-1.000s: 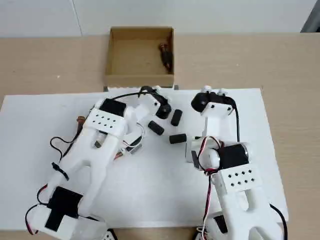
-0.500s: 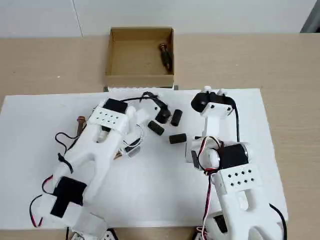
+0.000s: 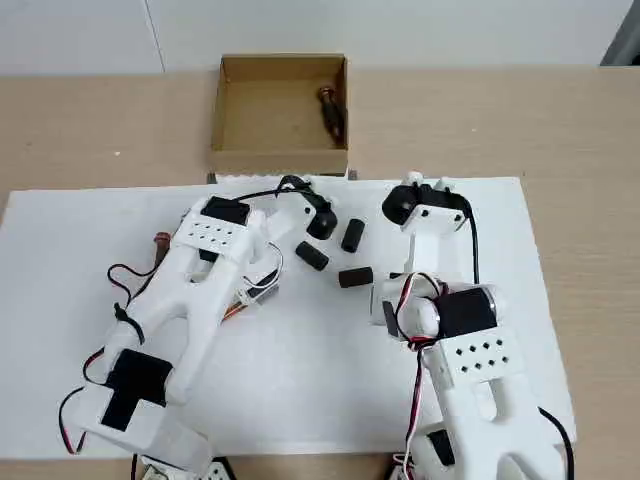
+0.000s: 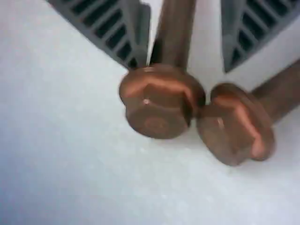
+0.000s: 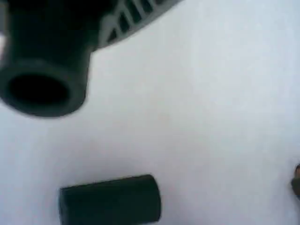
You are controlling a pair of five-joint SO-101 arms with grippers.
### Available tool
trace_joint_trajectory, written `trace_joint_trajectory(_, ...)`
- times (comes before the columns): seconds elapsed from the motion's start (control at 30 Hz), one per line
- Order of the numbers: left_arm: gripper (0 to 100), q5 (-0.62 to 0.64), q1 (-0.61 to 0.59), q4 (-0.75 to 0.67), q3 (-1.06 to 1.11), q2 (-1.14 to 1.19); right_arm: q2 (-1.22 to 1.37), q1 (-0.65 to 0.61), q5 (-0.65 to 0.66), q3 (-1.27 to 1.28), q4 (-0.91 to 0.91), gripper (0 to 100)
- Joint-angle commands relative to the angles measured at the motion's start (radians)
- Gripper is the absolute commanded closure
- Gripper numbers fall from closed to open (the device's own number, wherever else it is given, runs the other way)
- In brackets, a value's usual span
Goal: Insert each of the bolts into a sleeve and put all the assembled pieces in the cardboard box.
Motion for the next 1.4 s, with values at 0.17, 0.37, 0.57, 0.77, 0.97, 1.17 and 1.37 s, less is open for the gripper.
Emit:
trace_joint_trajectory(0.17,91,-0.026,-0.005,-0.02,-0.005,0.011,-0.024,-0.001,0.011,-0.003,-0.024,99.6)
trace_joint_trajectory(0.37,94,-0.026,-0.009,-0.018,-0.01,0.081,-0.024,-0.002,0.011,-0.003,-0.024,99.6)
trace_joint_trajectory(0.57,95,-0.026,-0.011,-0.018,-0.01,0.084,-0.024,-0.002,0.011,-0.003,-0.024,99.6)
trace_joint_trajectory(0.77,100,-0.025,-0.011,0.044,-0.048,0.064,-0.027,-0.004,0.009,-0.035,-0.013,99.6)
trace_joint_trajectory(0.97,100,0.014,-0.006,0.129,-0.113,-0.132,-0.027,-0.007,0.011,-0.153,0.05,99.6)
trace_joint_trajectory(1.17,100,0.166,-0.012,0.186,-0.119,-0.394,-0.033,-0.002,0.055,-0.272,0.254,99.5)
trace_joint_trajectory(1.37,100,0.201,-0.009,0.287,-0.096,-0.666,-0.174,-0.002,0.063,-0.31,0.325,99.5)
